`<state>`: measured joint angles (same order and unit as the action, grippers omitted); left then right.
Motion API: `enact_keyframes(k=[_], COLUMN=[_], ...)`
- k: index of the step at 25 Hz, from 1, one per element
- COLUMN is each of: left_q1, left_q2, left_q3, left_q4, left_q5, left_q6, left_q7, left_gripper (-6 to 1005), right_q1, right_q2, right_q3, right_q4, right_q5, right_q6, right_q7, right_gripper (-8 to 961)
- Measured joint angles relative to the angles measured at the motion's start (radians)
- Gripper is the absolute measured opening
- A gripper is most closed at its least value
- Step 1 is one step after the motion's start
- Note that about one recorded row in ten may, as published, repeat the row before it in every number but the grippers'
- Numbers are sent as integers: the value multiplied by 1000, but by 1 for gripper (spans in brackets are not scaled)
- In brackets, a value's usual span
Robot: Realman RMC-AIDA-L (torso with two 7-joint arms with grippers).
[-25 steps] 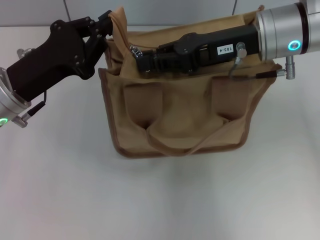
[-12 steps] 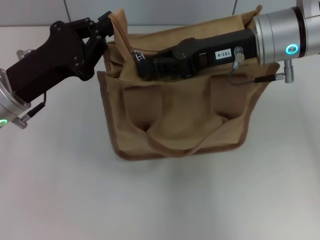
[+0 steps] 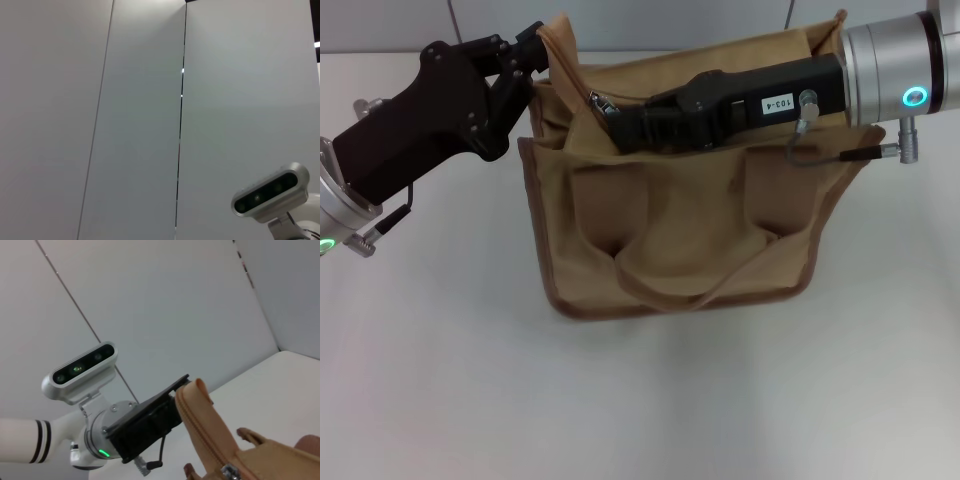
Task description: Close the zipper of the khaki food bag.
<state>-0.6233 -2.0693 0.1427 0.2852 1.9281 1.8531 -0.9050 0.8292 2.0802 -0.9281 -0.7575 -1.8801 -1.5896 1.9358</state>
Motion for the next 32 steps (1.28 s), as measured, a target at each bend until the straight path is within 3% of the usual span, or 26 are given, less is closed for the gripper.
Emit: enact_keyframes(k=[17,27,28,32], left_q1=[-6,0,0,0], left_q2=[0,4,6,7], left_q3=[-4,-5,-5,-5], left_q4=[0,6,7,9], left_q5=[-3,-50,-52,-56], left_q6=[0,-14,-17,-23], left_q7=[0,-8,-9,-10], left_gripper=[29,48,50,58], right_q1=[-15,-174,-220,-269], right_q2=[0,-8,-12,-8], right_q3=[-9,14,44,109], right_q4=[-66,-255,-308,-380], right_q5=[-16,-86,-103,-132], right_q6=[40,66,64,60], right_q7=[60,168,188,205], right_gripper=[9,7,7,6])
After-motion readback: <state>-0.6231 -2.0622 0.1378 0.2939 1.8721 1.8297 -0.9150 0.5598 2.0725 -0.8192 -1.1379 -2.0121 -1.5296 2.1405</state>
